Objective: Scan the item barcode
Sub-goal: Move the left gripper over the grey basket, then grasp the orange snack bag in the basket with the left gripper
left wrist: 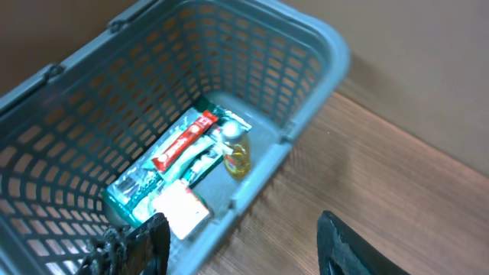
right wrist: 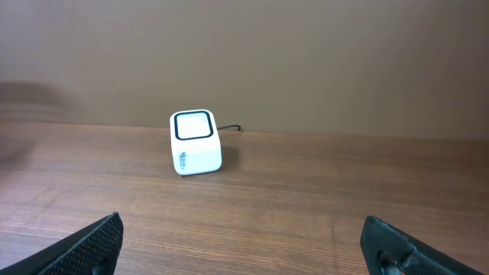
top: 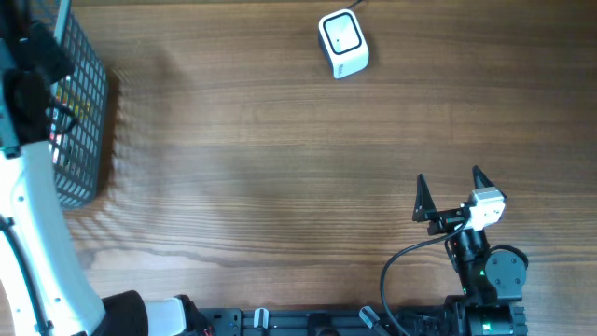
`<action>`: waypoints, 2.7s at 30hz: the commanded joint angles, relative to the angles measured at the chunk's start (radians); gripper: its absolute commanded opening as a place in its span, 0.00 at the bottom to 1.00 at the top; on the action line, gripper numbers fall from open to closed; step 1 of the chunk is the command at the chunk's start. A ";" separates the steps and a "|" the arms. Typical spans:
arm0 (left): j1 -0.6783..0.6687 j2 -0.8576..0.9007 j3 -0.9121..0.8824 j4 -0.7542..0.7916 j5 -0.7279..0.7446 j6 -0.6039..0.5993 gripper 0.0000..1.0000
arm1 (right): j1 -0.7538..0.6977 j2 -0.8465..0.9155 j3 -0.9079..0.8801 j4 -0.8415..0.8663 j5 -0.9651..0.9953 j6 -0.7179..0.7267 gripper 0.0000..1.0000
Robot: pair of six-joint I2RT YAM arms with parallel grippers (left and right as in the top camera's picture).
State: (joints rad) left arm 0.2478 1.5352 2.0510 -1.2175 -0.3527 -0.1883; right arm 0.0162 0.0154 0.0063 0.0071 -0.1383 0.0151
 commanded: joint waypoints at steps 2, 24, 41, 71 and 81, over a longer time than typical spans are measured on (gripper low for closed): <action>0.181 -0.003 0.010 0.001 0.212 -0.010 0.60 | 0.003 -0.006 -0.001 0.004 -0.016 0.012 1.00; 0.462 0.251 -0.037 -0.054 0.424 -0.085 0.94 | 0.003 -0.006 -0.001 0.004 -0.016 0.012 1.00; 0.462 0.383 -0.176 -0.022 0.423 -0.082 0.92 | 0.003 -0.006 -0.001 0.004 -0.016 0.012 1.00; 0.462 0.384 -0.494 0.261 0.449 -0.082 0.90 | 0.003 -0.006 -0.001 0.004 -0.016 0.012 1.00; 0.462 0.384 -0.560 0.338 0.446 -0.082 0.82 | 0.003 -0.006 -0.001 0.004 -0.016 0.011 1.00</action>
State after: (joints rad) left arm 0.7071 1.9076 1.5105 -0.8890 0.0807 -0.2691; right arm 0.0162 0.0154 0.0063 0.0071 -0.1383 0.0151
